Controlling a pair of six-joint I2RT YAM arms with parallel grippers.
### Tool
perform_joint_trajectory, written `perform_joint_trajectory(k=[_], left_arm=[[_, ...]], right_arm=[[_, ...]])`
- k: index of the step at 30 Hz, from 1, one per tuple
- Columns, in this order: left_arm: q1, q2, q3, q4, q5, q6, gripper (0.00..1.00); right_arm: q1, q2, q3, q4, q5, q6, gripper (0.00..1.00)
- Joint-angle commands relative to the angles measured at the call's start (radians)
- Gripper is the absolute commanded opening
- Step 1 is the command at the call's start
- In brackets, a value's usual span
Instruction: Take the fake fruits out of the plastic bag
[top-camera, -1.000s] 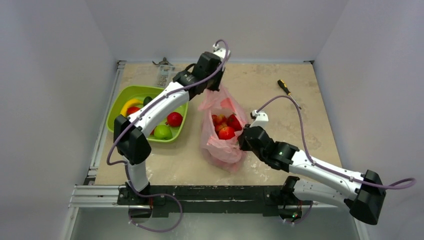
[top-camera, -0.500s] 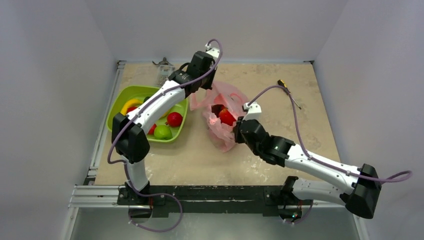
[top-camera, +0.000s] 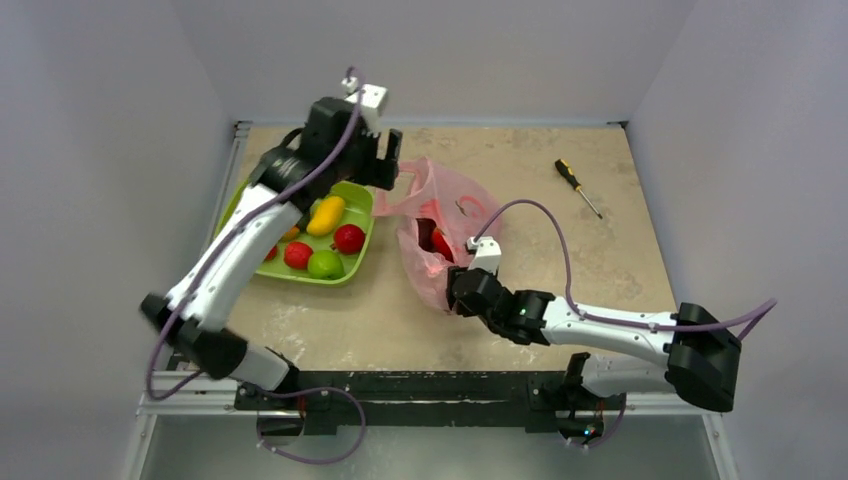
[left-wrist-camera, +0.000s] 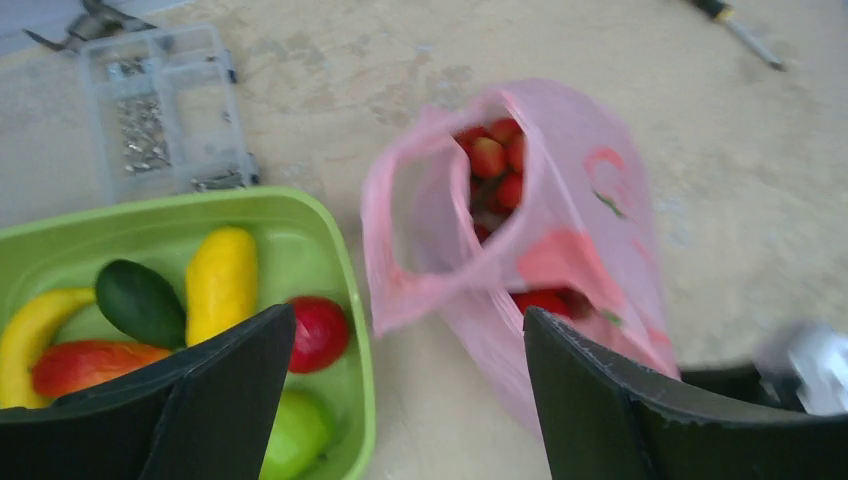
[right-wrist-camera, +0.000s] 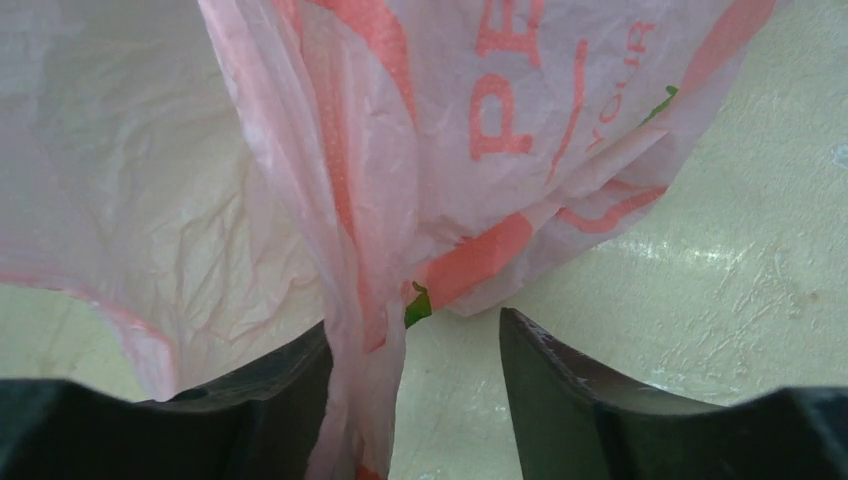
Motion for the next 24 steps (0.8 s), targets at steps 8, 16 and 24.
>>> perform_joint_trajectory(k=[8, 16, 24], left_arm=[[-0.225, -0.65, -0.718, 0.406, 0.263, -0.306, 0.95], [-0.355, -0.536, -0.836, 0.466, 0.086, -0.386, 0.99], [-0.357, -0.483, -1.028, 0.463, 0.022, -0.471, 0.44]], right_arm=[[0.004, -0.171, -0.061, 0.102, -0.055, 0.05, 0.62], [0.004, -0.176, -0.085, 0.16, -0.086, 0.056, 0.56], [0.001, -0.211, -0.121, 0.151, -0.074, 0.094, 0.42]])
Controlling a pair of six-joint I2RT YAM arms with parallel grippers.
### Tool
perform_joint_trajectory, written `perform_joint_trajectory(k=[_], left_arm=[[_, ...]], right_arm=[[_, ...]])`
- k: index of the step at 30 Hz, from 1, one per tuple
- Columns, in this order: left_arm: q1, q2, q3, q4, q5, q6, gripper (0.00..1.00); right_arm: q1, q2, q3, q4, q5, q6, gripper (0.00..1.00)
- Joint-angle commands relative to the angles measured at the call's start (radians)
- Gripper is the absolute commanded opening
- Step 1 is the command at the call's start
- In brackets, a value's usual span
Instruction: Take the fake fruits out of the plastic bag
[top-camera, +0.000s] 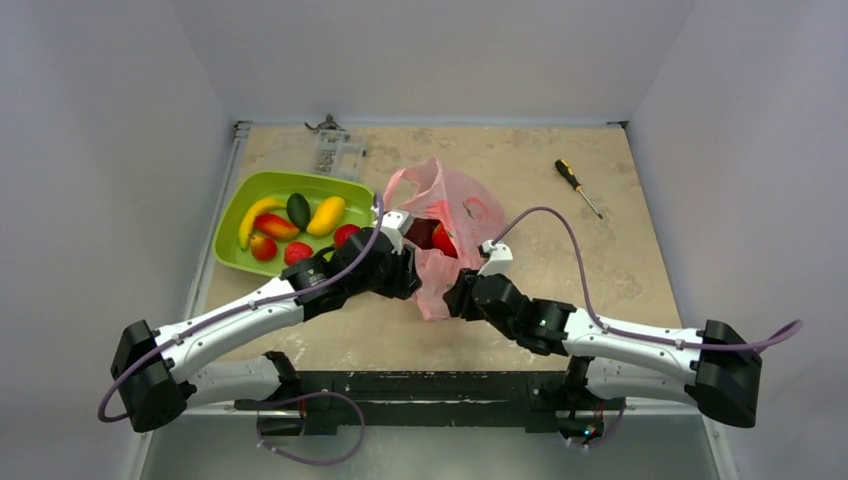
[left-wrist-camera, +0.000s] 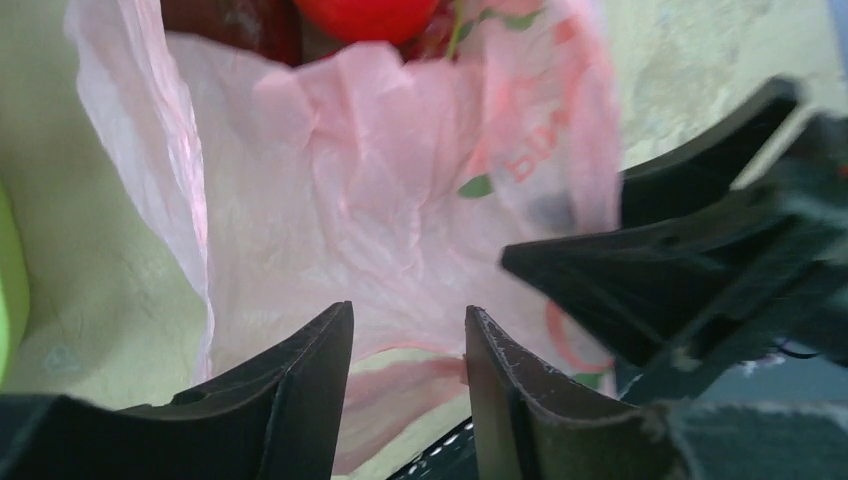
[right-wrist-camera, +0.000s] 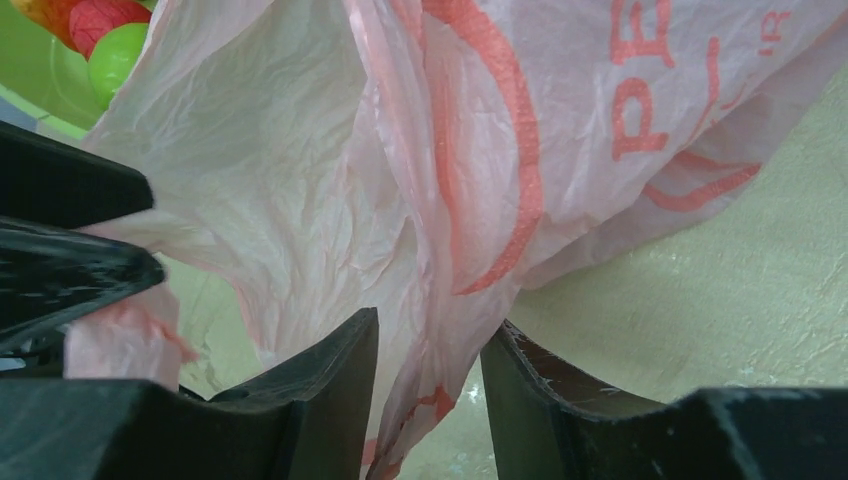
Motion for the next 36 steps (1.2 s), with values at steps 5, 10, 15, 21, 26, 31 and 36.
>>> perform_joint_trajectory(k=[5, 10, 15, 21, 26, 31, 36], left_arm=[[-0.01, 0.085, -0.278, 0.202, 0.028, -0.145, 0.38], [-0.067, 0.166, -0.377, 0.261, -0.04, -0.209, 0.32], [-0.184, 0.16, -0.404, 0.196, -0.153, -0.254, 0.31], [-0.297, 0.136, -0.378, 0.129, -0.22, -0.303, 0.31], [-0.321, 0.128, -0.352, 0.117, -0.262, -0.31, 0.31], [-0.33, 0.143, -0.344, 0.106, -0.271, -0.317, 0.31], [-0.359, 0.147, -0.337, 0.065, -0.297, -0.337, 0.31]], right_arm=[[-0.084, -0.049, -0.047, 0.043, 0.025, -0.002, 0.47], [-0.226, -0.013, -0.033, 0.072, -0.032, -0.061, 0.6], [-0.246, 0.016, 0.047, 0.057, 0.042, -0.155, 0.81], [-0.25, 0.161, 0.22, 0.096, 0.059, -0.431, 0.98], [-0.255, 0.35, 0.447, 0.092, 0.188, -0.575, 0.99], [-0.418, 0.542, 0.706, -0.005, 0.178, -0.49, 0.8], [-0.489, 0.61, 0.82, -0.036, 0.096, -0.477, 0.46]])
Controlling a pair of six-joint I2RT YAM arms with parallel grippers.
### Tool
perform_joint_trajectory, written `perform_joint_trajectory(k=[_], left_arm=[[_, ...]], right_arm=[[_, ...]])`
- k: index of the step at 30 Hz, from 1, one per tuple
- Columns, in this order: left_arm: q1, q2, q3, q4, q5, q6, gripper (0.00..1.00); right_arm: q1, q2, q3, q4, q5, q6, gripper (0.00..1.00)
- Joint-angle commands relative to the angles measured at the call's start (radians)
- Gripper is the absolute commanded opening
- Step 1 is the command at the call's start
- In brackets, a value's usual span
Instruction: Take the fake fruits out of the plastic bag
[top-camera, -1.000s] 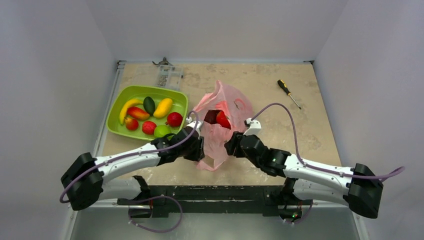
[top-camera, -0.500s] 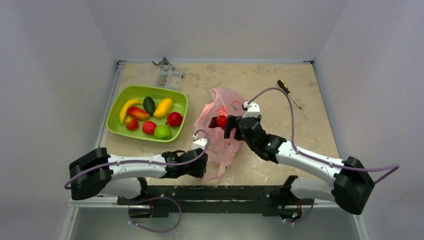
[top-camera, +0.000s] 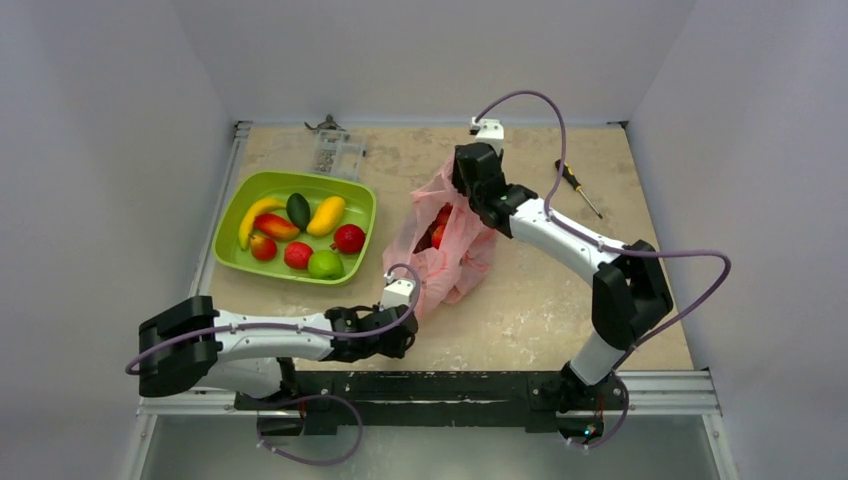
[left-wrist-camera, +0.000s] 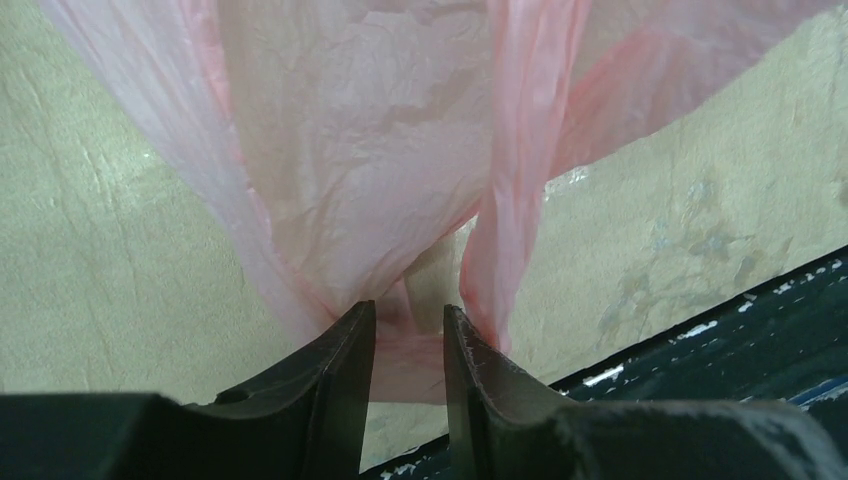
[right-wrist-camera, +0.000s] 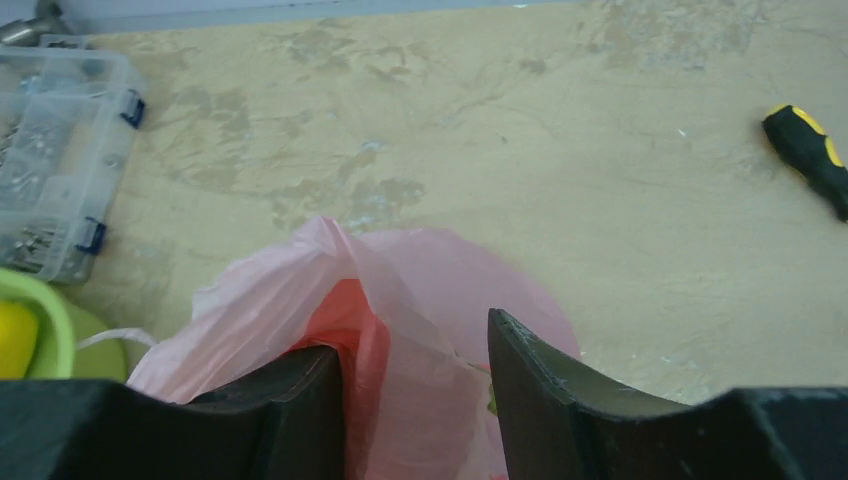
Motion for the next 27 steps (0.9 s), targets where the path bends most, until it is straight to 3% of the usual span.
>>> perform_joint_trajectory(k=[1, 3, 5, 10, 13, 19, 24, 27], left_arm=[[-0.029, 0.003, 0.037, -0.063, -0.034, -0.03, 0.31], [-0.037, -0.004, 0.054, -0.086, -0.033, -0.027, 0.32], [-0.041, -0.03, 0.081, -0.12, -0.029, -0.015, 0.36], [-0.041, -0.142, 0.159, -0.202, 0.018, 0.054, 0.69], [-0.041, -0.218, 0.215, -0.259, 0.033, 0.095, 0.83], [-0.041, -0.359, 0.306, -0.335, 0.09, 0.196, 0.94], [-0.03, -0.45, 0.366, -0.291, 0.152, 0.255, 1.0], [0.008, -0.389, 0.435, -0.253, 0.159, 0.291, 1.0]], right_arm=[[-0.041, 0.01, 0.097, -0.036, -0.041, 0.003, 0.46], [-0.04, 0.022, 0.117, -0.086, -0.086, 0.014, 0.49], [-0.039, 0.006, 0.103, -0.154, -0.103, 0.024, 0.61], [-0.009, -0.155, -0.048, -0.226, -0.187, 0.044, 0.9], [0.016, -0.261, -0.129, -0.278, -0.245, 0.06, 0.98], [0.108, -0.393, -0.275, -0.278, -0.3, 0.131, 0.99], [0.116, -0.432, -0.439, -0.133, -0.282, 0.158, 0.99], [0.116, -0.429, -0.477, -0.131, -0.219, 0.164, 0.86]])
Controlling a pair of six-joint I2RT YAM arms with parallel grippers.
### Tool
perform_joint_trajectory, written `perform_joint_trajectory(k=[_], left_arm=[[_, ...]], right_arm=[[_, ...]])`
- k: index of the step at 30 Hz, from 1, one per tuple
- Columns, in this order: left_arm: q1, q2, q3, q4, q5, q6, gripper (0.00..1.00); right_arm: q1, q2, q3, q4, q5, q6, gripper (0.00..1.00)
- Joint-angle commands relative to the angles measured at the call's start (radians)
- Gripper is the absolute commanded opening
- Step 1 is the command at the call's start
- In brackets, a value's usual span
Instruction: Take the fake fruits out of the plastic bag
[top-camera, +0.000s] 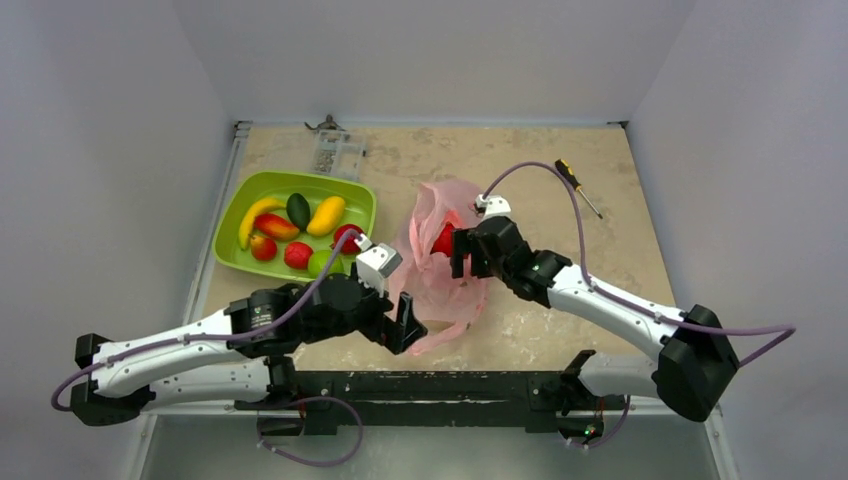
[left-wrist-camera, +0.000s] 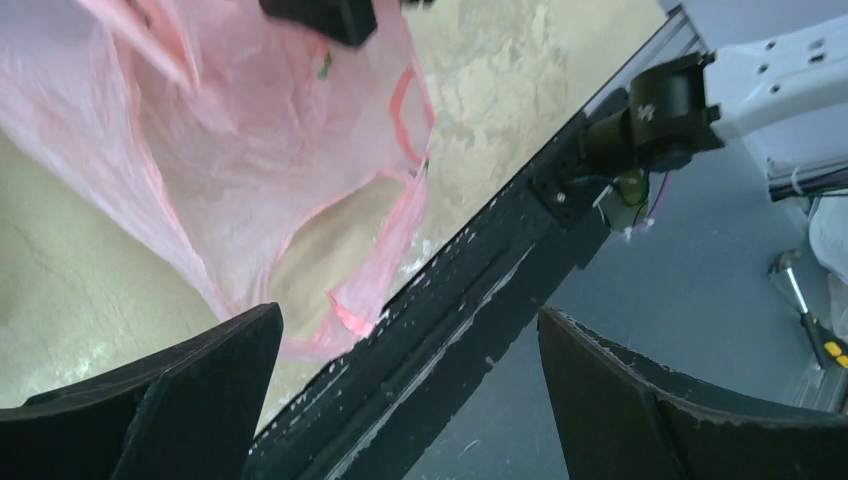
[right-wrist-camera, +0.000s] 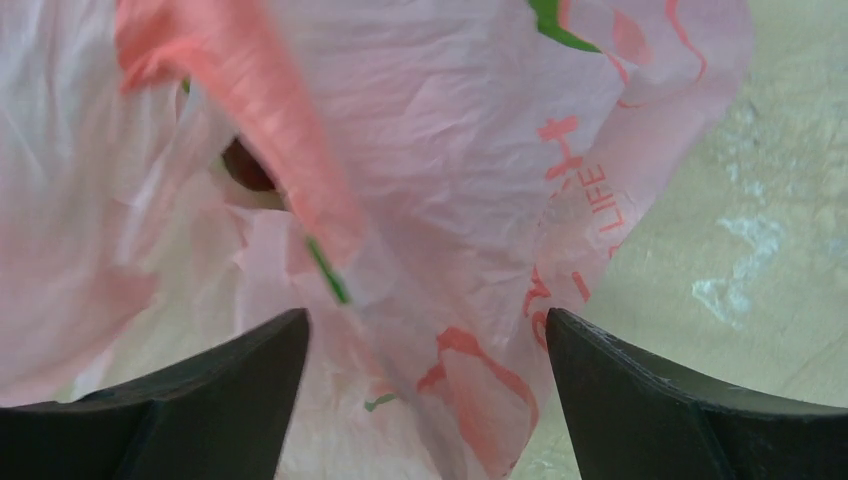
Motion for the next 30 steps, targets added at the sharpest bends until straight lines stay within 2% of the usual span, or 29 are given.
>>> perform_joint_trajectory(k=[1, 3, 6, 9, 13, 16, 19, 26, 30], left_arm=[[0.059, 0.091, 0.129, 0.064, 0.046, 0.087, 1.0], [0.116, 0.177, 0.169, 0.109, 0.077, 0.085, 0.95], [0.182, 0.315, 0.207, 0.204, 0.128, 0.083, 0.72], [0.187, 0.447, 0.254, 0.263, 0.102, 0.119, 0.55], [0.189, 0.535, 0.267, 0.294, 0.035, 0.108, 0.43], [0.22, 0.584, 0.265, 0.304, -0.04, 0.122, 0.42], [0.303, 0.667, 0.308, 0.296, -0.011, 0.147, 0.41], [0.508, 0.961, 0.657, 0.242, 0.043, 0.318, 0.39], [0.584, 1.171, 0.913, 0.042, 0.052, 0.401, 0.34]], right_arm=[[-0.003, -0.015, -0.044, 0.048, 0.086, 0.047, 0.8], [-0.003, -0.056, -0.074, 0.049, 0.095, 0.051, 0.68], [-0.003, -0.117, -0.123, 0.084, 0.061, 0.049, 0.48], [-0.003, -0.141, -0.142, 0.088, 0.048, 0.07, 0.27], [-0.003, -0.157, -0.171, 0.101, 0.04, 0.097, 0.08], [-0.003, -0.161, -0.187, 0.108, 0.032, 0.099, 0.01], [-0.003, -0.16, -0.193, 0.11, 0.018, 0.097, 0.0], [-0.003, -0.157, -0.235, 0.134, -0.03, 0.12, 0.0], [-0.005, -0.144, -0.241, 0.142, -0.002, 0.119, 0.0]])
